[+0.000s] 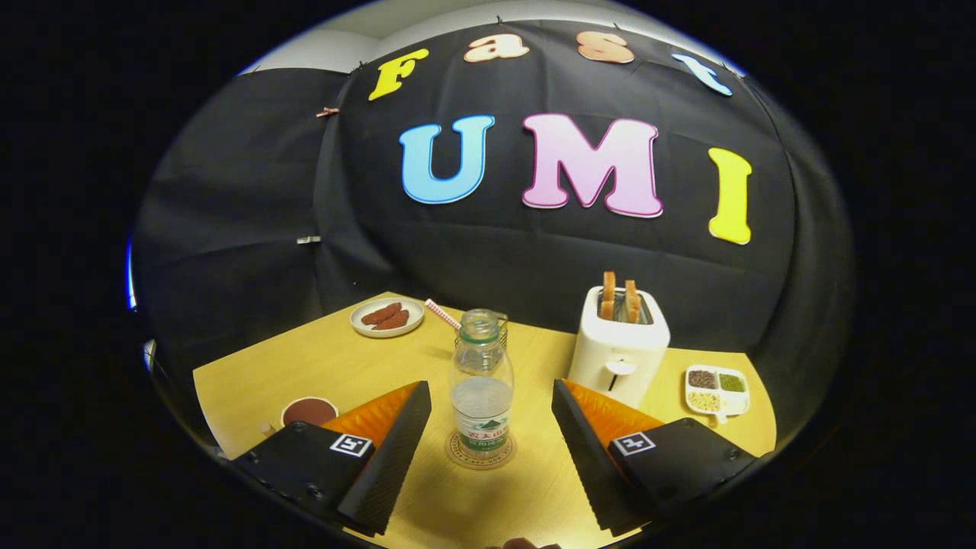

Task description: Take the bottle from table, then pour the juice into the cup, finally place the bottle on the coaster

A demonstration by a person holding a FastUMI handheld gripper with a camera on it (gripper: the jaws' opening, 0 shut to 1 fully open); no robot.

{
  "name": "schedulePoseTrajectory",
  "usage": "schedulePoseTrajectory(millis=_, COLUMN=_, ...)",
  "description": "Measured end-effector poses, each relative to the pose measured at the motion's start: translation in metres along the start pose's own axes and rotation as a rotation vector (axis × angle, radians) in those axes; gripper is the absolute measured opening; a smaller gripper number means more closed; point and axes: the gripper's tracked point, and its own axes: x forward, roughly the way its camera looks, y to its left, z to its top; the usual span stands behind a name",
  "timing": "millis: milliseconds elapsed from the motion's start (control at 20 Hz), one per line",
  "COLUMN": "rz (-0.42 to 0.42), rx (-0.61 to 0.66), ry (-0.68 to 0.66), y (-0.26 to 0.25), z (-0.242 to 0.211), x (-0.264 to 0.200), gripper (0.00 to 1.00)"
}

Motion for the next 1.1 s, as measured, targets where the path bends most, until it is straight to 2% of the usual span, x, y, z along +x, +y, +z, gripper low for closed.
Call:
schedulePoseTrajectory(millis=350, rz=-0.083, rx=0.024, ry=-0.077, y=-0.031, z=0.043, x=-0.087, gripper=0.98)
schedulePoseTrajectory(millis=600, rz=-0.228, rx=-0.021, ry=-0.117, y=-0.063, z=0.065, x=-0.141, gripper=0.98)
schedulePoseTrajectory(millis=800, rz=-0.333, rx=0.023, ry=-0.133, y=-0.055, z=0.082, x=-0.179, gripper=0.98)
schedulePoseTrajectory(millis=1100, rz=-0.360, rx=0.025, ry=-0.184, y=-0.015, z=0.099, x=-0.199, gripper=0.98)
